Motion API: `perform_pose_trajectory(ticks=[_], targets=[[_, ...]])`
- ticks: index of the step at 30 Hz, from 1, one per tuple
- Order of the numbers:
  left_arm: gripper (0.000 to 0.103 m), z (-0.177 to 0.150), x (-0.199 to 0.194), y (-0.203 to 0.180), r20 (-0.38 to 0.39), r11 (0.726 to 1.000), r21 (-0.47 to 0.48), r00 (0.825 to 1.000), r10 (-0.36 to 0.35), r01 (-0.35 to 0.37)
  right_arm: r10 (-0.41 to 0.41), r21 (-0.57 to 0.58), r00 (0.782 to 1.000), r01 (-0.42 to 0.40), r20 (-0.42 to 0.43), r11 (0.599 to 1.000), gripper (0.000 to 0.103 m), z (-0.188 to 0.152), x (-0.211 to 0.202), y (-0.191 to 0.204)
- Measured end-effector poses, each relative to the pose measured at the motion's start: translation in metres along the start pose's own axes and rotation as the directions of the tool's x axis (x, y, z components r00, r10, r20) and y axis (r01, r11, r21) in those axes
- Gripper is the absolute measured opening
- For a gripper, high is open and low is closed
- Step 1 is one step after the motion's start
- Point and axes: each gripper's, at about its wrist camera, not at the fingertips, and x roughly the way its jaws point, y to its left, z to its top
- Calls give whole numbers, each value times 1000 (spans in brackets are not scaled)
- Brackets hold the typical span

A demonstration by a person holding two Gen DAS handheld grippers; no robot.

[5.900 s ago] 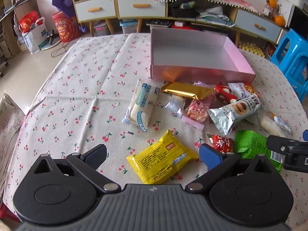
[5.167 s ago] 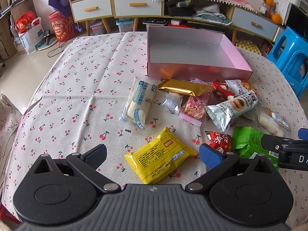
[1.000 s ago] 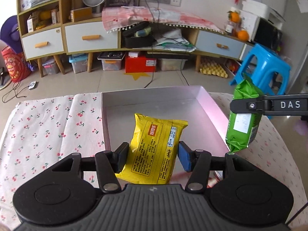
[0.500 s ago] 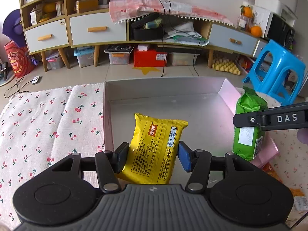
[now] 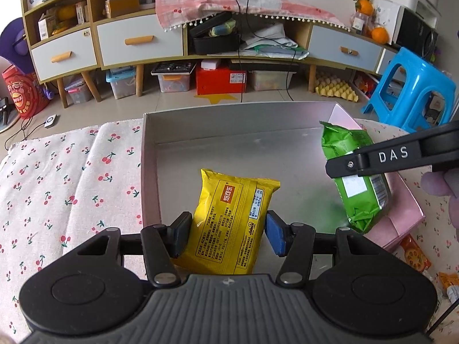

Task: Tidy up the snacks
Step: 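Carry both packs into the pink box and open both grippers, then grasp the white milk-bar pack with the left gripper while the right grasps the egg-roll pack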

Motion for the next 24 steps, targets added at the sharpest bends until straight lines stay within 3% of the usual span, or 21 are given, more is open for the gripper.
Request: perform_pose_trajectory(ticks=[3,5,9,24], targets=[[53,0,0,0,1,1000,1,1000,0,0,11,13,1000,-11,16,1000,47,0,-3,-3],[56,0,0,-1,5,1000,3,1000,2,-2,27,25,999,-27,25,999,55,1,-6,-5],[68,1,-3,-2,13,1000,7,1000,-1,1,40,30,998,-41,49,999,69,3,-18,-6],[100,-1,-54,-10,16,1000,9,1000,-6,5,5,8,995,-6,102,1000,93,-23,-101,-1]])
